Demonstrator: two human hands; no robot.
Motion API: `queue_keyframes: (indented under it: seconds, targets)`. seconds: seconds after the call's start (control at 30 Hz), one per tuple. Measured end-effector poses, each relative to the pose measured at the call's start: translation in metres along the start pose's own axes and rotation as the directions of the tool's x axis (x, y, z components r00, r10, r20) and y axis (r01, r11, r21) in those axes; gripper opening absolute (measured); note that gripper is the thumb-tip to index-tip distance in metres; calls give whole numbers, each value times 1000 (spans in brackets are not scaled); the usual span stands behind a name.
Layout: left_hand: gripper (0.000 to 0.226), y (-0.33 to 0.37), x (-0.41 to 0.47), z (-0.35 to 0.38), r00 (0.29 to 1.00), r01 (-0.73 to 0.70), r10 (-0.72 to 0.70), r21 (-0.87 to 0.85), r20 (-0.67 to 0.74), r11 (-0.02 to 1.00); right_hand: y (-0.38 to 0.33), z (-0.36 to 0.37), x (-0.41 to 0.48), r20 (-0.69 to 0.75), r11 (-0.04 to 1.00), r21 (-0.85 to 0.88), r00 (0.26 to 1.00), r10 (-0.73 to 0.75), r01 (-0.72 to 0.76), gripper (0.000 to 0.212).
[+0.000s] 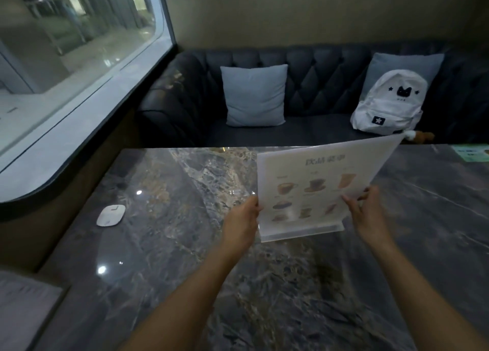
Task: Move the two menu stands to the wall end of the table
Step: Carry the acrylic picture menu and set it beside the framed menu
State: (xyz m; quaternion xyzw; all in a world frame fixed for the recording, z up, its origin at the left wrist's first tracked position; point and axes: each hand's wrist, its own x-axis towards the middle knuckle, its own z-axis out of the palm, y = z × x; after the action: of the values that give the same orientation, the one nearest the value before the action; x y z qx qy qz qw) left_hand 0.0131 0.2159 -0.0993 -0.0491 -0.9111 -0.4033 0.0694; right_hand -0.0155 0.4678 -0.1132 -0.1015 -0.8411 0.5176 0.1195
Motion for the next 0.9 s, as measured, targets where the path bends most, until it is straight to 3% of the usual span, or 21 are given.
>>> queue_keyframes:
  seconds: [0.17, 0.33, 0.47, 0.6, 0.9]
  targets:
    - [31, -24, -8, -46, 996, 17, -16, 4, -90, 1000, -32, 48, 0, 55, 1000, -3, 998, -31, 31, 25]
    - [15, -65, -18, -97, 986, 86, -67, 125, -156, 988, -69, 110, -6, 136, 998, 9, 988, -71, 70, 21]
    - [21, -92, -32, -146, 961, 180, -155, 89, -229, 980, -105, 166, -15, 218, 993, 24, 968, -121, 119, 20]
    - [24, -120, -53, -189, 928, 196, -177, 23, -329, 980, -140, 223, -26, 317, 983, 133, 934, -164, 128, 21]
    - [12, -188, -90, -267, 828, 415, -312, 135, -466, 900, -200, 346, -59, 467, 948, 299, 850, -245, 109, 20]
